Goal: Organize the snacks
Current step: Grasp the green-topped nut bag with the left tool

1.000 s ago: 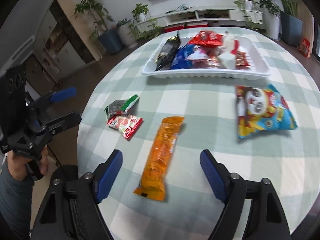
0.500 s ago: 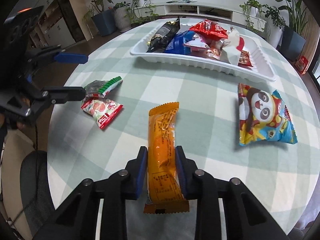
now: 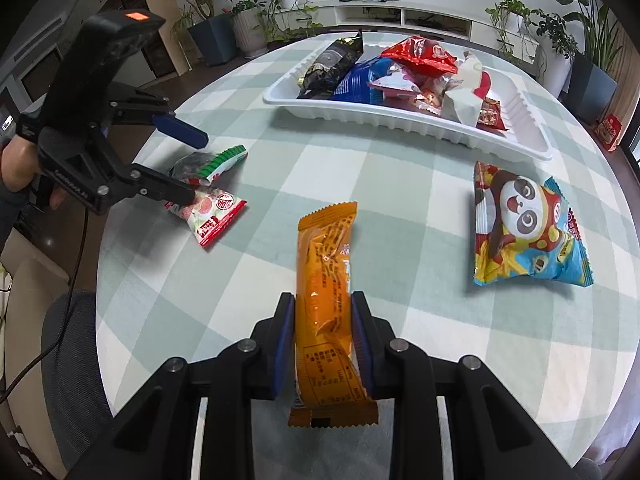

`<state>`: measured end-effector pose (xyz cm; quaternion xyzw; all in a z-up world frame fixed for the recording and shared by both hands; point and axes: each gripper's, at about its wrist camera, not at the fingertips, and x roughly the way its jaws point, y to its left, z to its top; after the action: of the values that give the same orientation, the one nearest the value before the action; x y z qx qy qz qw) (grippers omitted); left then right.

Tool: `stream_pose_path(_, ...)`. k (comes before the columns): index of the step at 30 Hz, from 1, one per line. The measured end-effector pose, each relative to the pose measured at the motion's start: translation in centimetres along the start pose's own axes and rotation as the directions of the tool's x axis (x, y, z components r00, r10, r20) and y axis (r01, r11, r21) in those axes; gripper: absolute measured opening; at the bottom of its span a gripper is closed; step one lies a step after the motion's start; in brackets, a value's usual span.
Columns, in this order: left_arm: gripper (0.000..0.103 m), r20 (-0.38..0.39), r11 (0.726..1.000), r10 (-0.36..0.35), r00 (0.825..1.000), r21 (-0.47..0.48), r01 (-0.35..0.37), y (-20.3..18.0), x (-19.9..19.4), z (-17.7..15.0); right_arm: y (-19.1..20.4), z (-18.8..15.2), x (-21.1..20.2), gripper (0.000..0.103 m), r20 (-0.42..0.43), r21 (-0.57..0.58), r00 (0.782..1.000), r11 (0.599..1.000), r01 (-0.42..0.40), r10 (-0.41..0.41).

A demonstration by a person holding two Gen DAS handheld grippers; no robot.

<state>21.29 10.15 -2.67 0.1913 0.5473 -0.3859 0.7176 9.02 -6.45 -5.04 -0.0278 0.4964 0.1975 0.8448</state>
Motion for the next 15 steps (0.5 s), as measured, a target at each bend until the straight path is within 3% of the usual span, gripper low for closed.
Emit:
stream_pose_path(3, 0.038, 0.023, 1.000, -0.027, 0.999, -0.011, 0.027, 0.11, -0.23, 0.11, 0.01, -0.05, -0.01, 0.031, 0.001, -0.003, 1.000, 1.000, -0.003, 0.003)
stream_pose_path(8, 0.038, 0.016, 1.000, 0.002, 1.000, -0.023, -0.002, -0.44, -0.24, 0.19, -0.08, 0.02, 0.01, 0.031, -0.003, 0.001, 1.000, 1.000, -0.010, 0.010)
stream_pose_path(15, 0.038, -0.014, 0.991, 0.099, 0.995, -0.094, -0.100, 0.07, -0.13, -0.42, 0.05, -0.01, -0.03, 0.030, -0.007, -0.004, 1.000, 1.000, -0.005, 0.005)
